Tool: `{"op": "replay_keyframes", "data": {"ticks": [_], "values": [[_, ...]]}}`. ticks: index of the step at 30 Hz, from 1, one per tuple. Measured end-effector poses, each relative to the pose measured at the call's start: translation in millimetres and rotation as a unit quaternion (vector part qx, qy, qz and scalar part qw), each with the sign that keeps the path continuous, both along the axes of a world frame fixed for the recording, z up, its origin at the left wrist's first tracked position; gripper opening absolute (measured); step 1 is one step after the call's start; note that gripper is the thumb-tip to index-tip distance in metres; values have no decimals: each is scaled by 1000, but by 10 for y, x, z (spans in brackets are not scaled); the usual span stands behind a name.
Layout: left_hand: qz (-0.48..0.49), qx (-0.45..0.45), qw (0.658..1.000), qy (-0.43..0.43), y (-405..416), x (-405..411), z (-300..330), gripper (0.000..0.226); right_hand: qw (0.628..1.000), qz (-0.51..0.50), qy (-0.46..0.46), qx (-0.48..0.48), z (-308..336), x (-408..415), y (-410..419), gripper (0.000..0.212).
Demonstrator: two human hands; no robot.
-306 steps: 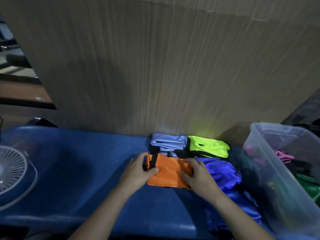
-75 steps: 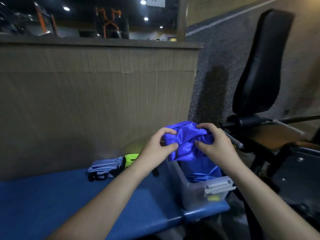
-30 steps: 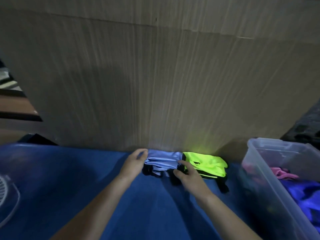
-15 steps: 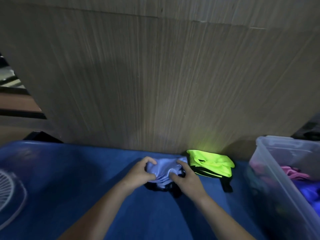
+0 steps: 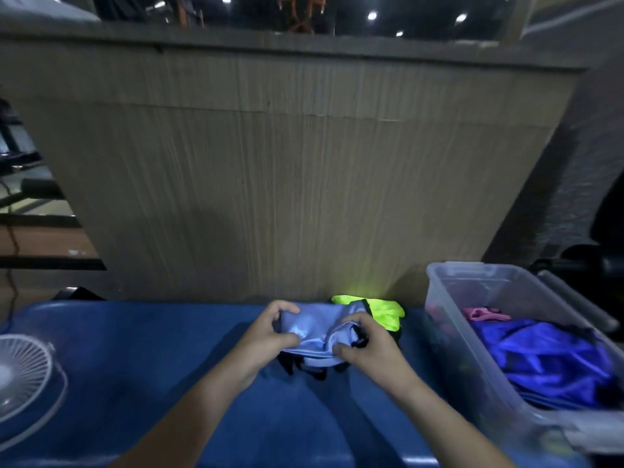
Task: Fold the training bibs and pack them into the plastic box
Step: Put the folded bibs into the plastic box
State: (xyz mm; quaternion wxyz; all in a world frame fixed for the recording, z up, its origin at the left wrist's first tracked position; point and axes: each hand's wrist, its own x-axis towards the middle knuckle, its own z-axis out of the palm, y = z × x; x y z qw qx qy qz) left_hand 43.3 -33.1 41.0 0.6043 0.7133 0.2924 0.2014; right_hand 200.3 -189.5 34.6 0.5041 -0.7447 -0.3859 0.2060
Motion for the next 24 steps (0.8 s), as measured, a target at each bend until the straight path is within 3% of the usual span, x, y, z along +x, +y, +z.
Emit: {"op": "replay_keyframes", "data": {"ticks": [11,24], "values": [[-86,64,987,-121,-1021,800,1171,43,991,-76,-82,74,1324,549,-1298,30],[-139,151,974,-94,-1578,2194,1064,40,984,-142,-88,63,1241,1645,-2024,30]]}}
